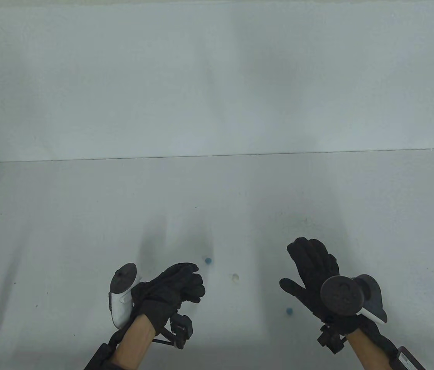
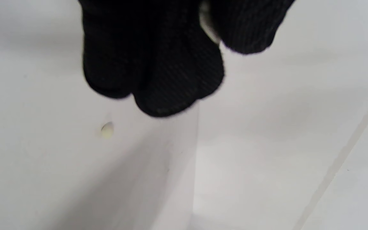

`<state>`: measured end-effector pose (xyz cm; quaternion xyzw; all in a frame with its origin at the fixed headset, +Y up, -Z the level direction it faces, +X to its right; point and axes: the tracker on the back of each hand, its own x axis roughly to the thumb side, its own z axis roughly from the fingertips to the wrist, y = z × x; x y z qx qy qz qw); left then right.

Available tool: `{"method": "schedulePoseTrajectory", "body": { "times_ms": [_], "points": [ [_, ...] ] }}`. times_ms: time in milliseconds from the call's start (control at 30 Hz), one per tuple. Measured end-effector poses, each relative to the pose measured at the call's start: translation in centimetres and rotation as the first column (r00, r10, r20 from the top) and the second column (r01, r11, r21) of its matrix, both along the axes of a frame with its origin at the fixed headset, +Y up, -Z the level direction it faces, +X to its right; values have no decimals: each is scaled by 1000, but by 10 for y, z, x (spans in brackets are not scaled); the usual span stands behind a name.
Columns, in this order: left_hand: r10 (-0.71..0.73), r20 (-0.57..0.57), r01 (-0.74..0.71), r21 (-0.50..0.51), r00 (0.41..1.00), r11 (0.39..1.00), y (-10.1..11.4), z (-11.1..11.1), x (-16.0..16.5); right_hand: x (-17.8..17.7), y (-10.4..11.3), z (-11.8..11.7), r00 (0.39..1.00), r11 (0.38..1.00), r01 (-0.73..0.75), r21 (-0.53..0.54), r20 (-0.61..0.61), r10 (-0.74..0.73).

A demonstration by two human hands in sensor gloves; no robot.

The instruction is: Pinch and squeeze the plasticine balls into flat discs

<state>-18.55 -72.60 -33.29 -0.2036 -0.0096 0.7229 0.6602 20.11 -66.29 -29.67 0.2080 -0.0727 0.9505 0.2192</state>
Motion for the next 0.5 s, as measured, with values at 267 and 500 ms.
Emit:
{"method": "schedulePoseTrajectory", "body": {
  "times_ms": [267,500],
  "points": [
    [-18,13,18,8,1000,1000,2,1,1,0,0,0,1000,1000,1,-5,-4,-1],
    [-58,-19,59,41,998,997,6,1,-1,0,0,0,1000,1000,3,-3,-4,-3]
  ]
}}
